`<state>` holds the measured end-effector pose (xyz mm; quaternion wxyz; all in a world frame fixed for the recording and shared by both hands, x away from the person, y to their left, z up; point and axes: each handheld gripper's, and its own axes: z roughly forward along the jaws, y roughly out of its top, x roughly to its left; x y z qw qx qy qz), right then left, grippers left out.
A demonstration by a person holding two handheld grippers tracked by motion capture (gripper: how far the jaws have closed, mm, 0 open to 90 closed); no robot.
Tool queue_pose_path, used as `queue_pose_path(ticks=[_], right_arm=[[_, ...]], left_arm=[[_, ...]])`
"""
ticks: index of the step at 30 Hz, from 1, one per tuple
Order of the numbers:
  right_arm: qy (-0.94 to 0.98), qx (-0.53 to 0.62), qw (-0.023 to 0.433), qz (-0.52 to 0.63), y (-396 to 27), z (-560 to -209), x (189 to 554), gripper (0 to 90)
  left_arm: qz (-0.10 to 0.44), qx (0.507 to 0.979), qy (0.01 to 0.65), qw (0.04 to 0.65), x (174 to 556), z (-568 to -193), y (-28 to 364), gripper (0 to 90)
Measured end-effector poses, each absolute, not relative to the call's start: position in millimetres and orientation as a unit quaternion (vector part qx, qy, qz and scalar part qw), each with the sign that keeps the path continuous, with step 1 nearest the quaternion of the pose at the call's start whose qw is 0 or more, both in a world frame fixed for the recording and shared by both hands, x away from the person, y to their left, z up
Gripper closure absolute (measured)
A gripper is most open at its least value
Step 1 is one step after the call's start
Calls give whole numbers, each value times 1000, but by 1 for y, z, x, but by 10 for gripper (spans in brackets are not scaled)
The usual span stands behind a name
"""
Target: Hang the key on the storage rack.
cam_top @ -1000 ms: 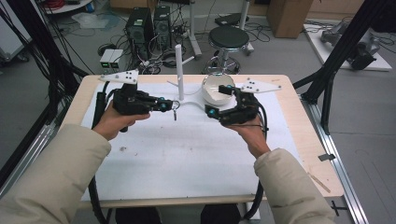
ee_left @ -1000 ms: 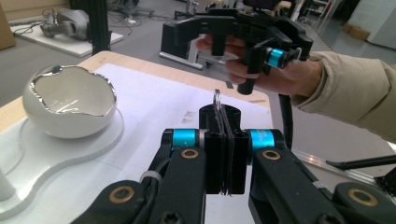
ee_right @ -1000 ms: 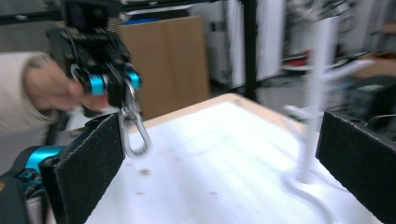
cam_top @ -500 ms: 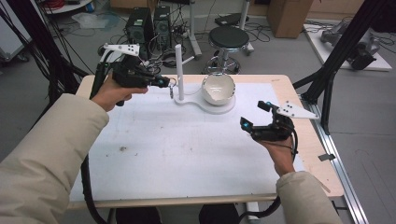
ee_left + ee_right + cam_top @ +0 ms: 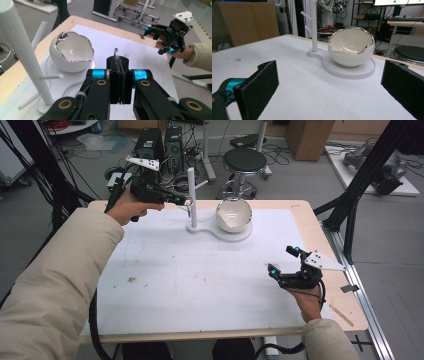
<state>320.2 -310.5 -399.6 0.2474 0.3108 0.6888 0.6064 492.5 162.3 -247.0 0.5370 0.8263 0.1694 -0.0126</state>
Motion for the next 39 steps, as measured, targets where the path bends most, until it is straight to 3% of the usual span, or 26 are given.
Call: queue_pose_path(ticks=[18,39], right_arm=[[672,312,253,622,-304,-428,315,3],[668,324,254,620,-305,-449,313,3]], left_arm=[[-19,825,217,522,529,-282,159,884],[-17,828,235,508,539,-296,152,884]])
